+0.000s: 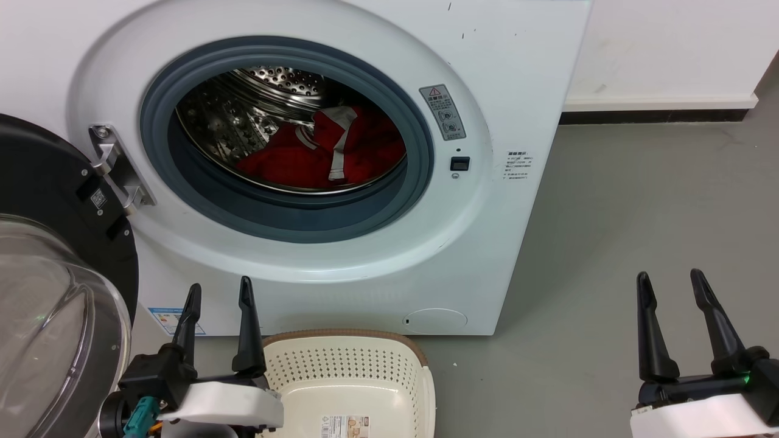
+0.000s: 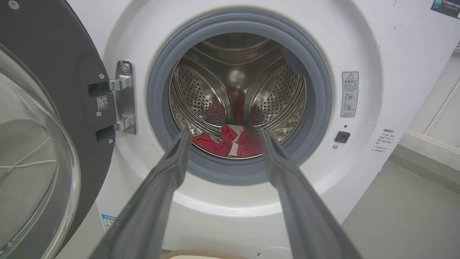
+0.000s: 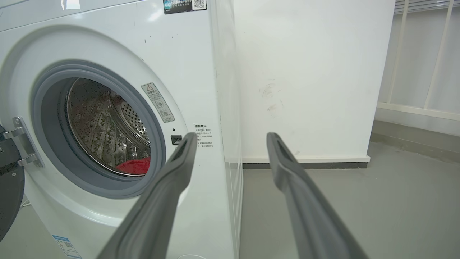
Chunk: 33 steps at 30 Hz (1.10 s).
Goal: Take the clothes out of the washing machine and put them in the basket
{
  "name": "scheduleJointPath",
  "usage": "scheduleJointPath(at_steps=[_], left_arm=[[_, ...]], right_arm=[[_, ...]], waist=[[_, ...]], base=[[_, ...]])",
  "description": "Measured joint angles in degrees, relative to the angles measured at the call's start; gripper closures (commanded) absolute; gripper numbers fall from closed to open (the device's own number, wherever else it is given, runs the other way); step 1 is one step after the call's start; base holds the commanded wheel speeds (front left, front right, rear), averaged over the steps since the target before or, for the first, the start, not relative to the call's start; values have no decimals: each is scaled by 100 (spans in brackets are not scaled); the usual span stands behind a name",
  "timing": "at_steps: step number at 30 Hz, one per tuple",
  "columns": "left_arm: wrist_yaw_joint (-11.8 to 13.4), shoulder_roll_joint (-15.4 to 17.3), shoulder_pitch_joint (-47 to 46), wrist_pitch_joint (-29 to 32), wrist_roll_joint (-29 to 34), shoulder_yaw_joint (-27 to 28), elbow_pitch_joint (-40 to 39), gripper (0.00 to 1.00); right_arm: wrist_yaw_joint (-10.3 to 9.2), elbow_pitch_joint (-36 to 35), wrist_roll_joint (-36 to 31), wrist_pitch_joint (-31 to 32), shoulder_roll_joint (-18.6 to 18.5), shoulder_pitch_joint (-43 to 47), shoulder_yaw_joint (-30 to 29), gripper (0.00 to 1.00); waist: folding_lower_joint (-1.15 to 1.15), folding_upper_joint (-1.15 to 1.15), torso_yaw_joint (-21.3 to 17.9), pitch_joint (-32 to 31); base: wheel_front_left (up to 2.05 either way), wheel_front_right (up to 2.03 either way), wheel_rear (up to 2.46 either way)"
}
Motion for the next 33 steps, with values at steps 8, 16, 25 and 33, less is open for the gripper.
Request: scheduleJointPath(at_steps=[8, 16, 25, 33], left_arm=[[-3, -19, 83, -100, 355, 1, -13, 0], [-22, -33, 103, -182, 689, 23, -47, 0], [-22, -43, 165, -278, 1017, 42, -54, 0], [-15, -44, 186, -326, 1139, 59, -3, 0]], right_arm=[[0, -62, -248, -90, -1, 74, -1, 0], [0, -126, -444, -178, -3, 133, -13, 0], [1, -189, -605, -277, -4, 182, 9, 0], [1, -169, -668, -324, -5, 226, 30, 0]], waist=[[0, 0, 18, 22], [0, 0, 19, 33], [0, 0, 22, 25], [0, 0, 25, 21]], base=[[0, 0, 0], [0, 0, 0], [0, 0, 0], [0, 0, 0]])
